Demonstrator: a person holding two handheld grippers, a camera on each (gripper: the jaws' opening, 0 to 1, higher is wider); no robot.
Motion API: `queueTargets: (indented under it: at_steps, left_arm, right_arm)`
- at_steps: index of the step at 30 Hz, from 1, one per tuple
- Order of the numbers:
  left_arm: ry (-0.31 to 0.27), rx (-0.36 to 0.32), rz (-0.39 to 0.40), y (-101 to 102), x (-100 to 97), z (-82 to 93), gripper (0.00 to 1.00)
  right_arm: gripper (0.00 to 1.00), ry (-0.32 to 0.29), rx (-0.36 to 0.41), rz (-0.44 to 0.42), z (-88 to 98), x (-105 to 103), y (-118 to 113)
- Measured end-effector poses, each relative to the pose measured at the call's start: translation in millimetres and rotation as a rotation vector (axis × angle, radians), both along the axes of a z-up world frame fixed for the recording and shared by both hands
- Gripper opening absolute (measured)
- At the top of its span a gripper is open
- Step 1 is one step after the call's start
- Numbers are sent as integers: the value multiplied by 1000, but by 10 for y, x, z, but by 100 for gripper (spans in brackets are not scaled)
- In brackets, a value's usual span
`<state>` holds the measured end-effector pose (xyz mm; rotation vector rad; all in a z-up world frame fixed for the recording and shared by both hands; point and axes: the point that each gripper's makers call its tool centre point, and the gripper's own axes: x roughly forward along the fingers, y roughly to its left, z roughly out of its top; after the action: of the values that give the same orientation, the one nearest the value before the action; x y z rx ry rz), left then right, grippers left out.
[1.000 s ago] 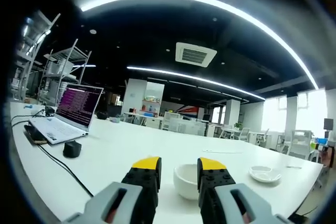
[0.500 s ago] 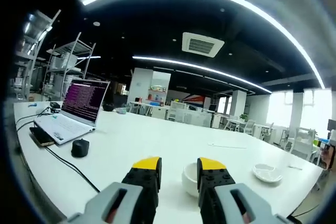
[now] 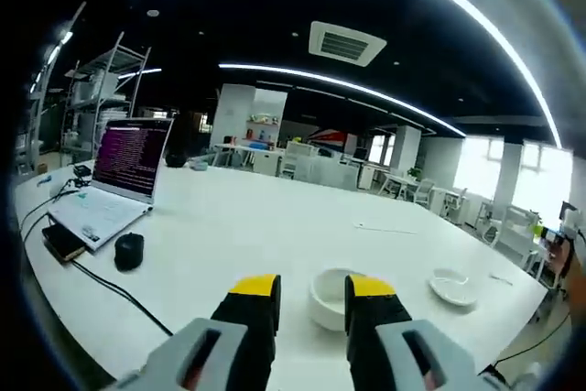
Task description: Tidy tabletop coffee trays, cups and spoons，present forward
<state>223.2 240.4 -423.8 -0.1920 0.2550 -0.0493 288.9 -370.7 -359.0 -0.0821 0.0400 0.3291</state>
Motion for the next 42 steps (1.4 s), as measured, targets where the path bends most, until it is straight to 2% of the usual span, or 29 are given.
queueTargets:
  at_steps: [5,9,14,17,21,30,32,33,36,42]
  left_arm:
    - [39,21,-42,-43,45,24,29]
    - [67,42,-78,-94,93,28,29]
    - [108,88,-102,-104,131,26,29]
    - [135,107,-108,-91,158,26,31]
    - [170,131,-122,-84,188,13,31]
    - [255,134,-168,-100,238,-52,31]
    - [276,153,-182,-116,250,-70,31]
    - [291,157,-189,-124,263,-93,32]
    - [311,160,-204,-172,259,-123,32]
    - [335,154,-215,-197,328,-143,32]
  right_arm:
    - [35,23,-31,88,126,80,340]
    - [35,26,-95,156,218,159,646]
    - [35,38,-131,236,296,292,1011]
    - [35,55,-178,276,272,384,1257]
    - [34,85,-193,347,250,465,1617]
    - [33,172,-274,496,148,487,2340]
    - [35,146,-351,537,120,484,2522]
    - [35,157,-372,546,85,480,2611]
    - [35,172,-368,601,44,431,2937]
    - [32,227,-395,667,-66,407,3330]
